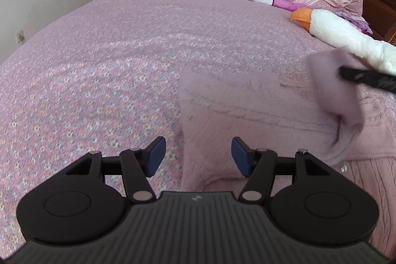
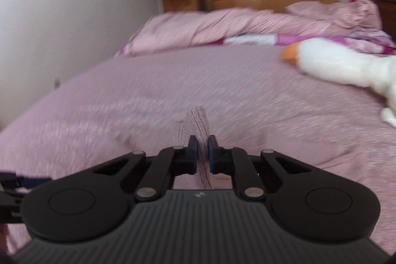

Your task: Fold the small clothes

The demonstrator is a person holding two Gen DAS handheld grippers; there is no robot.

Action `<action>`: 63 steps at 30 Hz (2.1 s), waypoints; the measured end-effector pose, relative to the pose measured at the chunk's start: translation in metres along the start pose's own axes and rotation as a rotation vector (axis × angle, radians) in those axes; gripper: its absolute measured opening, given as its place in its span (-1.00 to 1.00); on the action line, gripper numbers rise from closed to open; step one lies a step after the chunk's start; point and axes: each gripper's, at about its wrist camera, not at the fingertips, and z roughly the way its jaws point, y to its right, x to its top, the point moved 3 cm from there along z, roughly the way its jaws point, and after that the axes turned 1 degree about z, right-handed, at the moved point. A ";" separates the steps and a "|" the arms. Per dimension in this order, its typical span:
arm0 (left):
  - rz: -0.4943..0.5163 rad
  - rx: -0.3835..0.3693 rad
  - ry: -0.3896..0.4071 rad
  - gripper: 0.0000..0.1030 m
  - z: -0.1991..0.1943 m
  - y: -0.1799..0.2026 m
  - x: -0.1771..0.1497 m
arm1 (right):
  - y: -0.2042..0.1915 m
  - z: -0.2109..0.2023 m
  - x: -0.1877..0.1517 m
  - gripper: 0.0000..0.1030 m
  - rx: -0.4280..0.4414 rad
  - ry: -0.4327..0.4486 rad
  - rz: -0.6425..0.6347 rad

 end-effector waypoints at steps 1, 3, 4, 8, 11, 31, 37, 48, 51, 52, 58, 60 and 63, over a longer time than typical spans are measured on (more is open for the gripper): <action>0.004 -0.001 0.002 0.29 0.002 0.002 0.002 | 0.010 -0.007 0.004 -0.78 -0.016 0.014 0.020; 0.013 -0.003 0.005 0.29 0.007 0.007 0.005 | 0.031 -0.020 0.007 -0.78 -0.049 0.035 0.062; 0.018 -0.002 0.006 0.29 0.009 0.009 0.006 | 0.041 -0.024 0.008 -0.78 -0.069 0.044 0.080; 0.038 0.002 -0.005 0.29 0.020 0.016 0.008 | 0.082 -0.040 -0.005 -0.78 -0.155 0.048 0.153; 0.054 0.009 -0.025 0.29 0.029 0.019 0.005 | 0.110 -0.043 -0.025 -0.78 -0.211 0.005 0.221; 0.085 0.031 -0.058 0.29 0.050 0.019 -0.003 | 0.138 -0.067 -0.061 -0.40 -0.250 -0.074 0.261; 0.092 0.030 -0.059 0.29 0.049 0.019 -0.001 | 0.142 -0.037 -0.076 -0.46 -0.239 -0.194 0.208; 0.174 -0.021 0.007 0.29 0.054 0.032 0.060 | 0.119 -0.013 -0.022 -0.40 -0.133 -0.155 0.089; 0.184 -0.034 0.015 0.29 0.071 0.040 0.081 | 0.101 0.014 -0.008 -0.40 -0.027 -0.164 0.062; 0.194 -0.033 0.015 0.29 0.078 0.043 0.086 | 0.092 0.025 -0.005 -0.40 0.002 -0.173 0.046; 0.206 -0.025 -0.021 0.29 0.115 0.051 0.093 | 0.034 0.093 0.001 -0.39 0.120 -0.250 -0.094; 0.195 -0.025 -0.035 0.29 0.124 0.049 0.088 | 0.018 0.112 0.002 -0.34 0.154 -0.263 -0.150; 0.173 -0.030 -0.059 0.29 0.133 0.044 0.077 | 0.002 0.138 0.002 -0.34 0.179 -0.300 -0.217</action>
